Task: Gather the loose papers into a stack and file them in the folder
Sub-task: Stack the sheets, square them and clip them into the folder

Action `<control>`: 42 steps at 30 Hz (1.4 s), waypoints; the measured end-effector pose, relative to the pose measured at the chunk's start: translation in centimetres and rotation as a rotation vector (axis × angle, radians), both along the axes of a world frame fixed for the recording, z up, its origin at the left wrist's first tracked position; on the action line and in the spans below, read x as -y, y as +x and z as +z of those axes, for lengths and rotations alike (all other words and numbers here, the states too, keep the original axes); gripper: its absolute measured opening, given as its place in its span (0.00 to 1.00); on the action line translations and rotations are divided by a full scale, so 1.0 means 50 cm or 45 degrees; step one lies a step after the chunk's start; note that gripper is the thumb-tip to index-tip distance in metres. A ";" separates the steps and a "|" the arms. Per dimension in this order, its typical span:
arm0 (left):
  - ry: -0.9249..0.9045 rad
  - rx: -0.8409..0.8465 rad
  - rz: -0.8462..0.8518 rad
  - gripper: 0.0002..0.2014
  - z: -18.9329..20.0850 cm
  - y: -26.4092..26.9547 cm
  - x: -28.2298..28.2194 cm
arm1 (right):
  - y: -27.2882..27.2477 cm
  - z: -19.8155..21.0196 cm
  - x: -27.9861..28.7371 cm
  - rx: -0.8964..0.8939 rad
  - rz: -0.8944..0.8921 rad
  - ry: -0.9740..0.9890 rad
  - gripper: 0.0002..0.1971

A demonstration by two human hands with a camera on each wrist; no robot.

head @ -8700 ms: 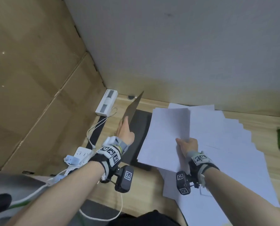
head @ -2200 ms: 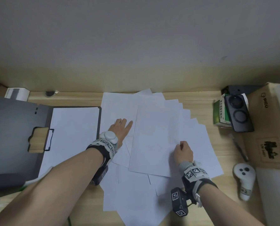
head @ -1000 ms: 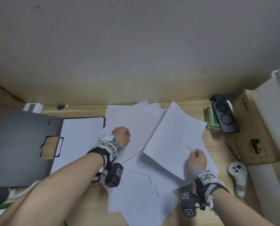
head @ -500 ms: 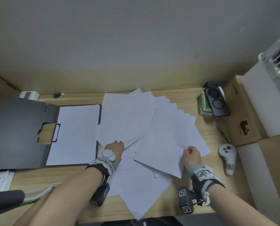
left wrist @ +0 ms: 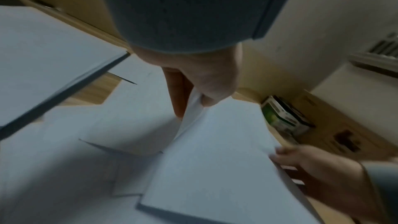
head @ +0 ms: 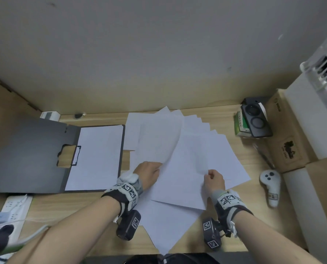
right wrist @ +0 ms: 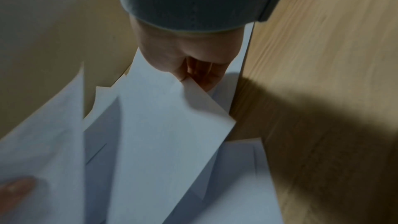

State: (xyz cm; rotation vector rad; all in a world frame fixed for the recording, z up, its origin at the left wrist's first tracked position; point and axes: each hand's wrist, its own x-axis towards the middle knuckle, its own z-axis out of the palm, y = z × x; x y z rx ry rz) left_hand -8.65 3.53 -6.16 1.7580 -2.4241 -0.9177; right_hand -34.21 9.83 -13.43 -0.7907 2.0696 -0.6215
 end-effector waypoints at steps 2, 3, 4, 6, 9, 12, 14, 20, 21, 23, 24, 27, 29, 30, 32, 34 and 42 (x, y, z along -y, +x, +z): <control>0.047 -0.025 -0.130 0.10 -0.007 -0.027 -0.033 | 0.013 -0.006 0.006 0.075 -0.003 0.035 0.06; 0.120 -0.020 -0.166 0.12 -0.017 -0.039 -0.050 | 0.019 -0.010 0.007 0.129 -0.015 0.048 0.06; 0.229 -0.004 -0.200 0.17 -0.034 -0.049 -0.064 | 0.023 -0.013 0.007 0.207 -0.035 0.052 0.06; 0.465 0.007 -0.273 0.28 -0.061 -0.066 -0.090 | 0.032 -0.014 0.008 0.418 -0.105 0.041 0.11; 0.652 -0.052 -0.251 0.34 -0.075 -0.076 -0.110 | 0.035 -0.024 0.008 0.536 -0.120 0.020 0.21; 0.706 -0.177 -0.071 0.28 -0.075 -0.056 -0.102 | 0.034 -0.034 0.011 0.480 -0.086 0.006 0.27; 0.667 -0.217 0.044 0.23 -0.075 -0.027 -0.089 | 0.038 -0.032 0.014 0.466 -0.088 -0.007 0.28; 0.594 -0.354 0.478 0.16 -0.079 0.054 -0.052 | 0.041 -0.027 0.021 0.214 0.118 0.057 0.10; 0.596 -0.336 0.516 0.17 -0.082 0.067 -0.050 | 0.041 -0.030 0.022 0.189 0.151 0.085 0.11; 0.651 -0.245 0.484 0.22 -0.088 0.085 -0.049 | 0.039 -0.035 0.027 0.178 0.160 0.107 0.12; 0.698 -0.152 0.379 0.26 -0.093 0.091 -0.050 | 0.042 -0.035 0.031 0.194 0.146 0.104 0.11; 0.785 0.193 -0.014 0.33 -0.103 0.092 -0.062 | 0.060 -0.015 0.042 0.297 0.054 0.072 0.15; 0.804 0.268 -0.100 0.35 -0.103 0.076 -0.075 | 0.071 -0.003 0.045 0.315 0.061 0.075 0.14; 0.802 0.264 -0.119 0.35 -0.103 0.067 -0.081 | 0.077 0.000 0.046 0.316 0.085 0.077 0.12; 0.787 0.181 -0.120 0.33 -0.099 0.044 -0.088 | 0.084 0.001 0.048 0.247 0.150 0.080 0.07; 0.737 0.031 -0.029 0.29 -0.090 0.027 -0.087 | 0.082 0.003 0.052 0.160 0.215 0.083 0.06; 0.332 -0.218 0.655 0.30 -0.035 0.057 -0.005 | 0.041 0.052 0.079 0.281 0.234 -0.018 0.05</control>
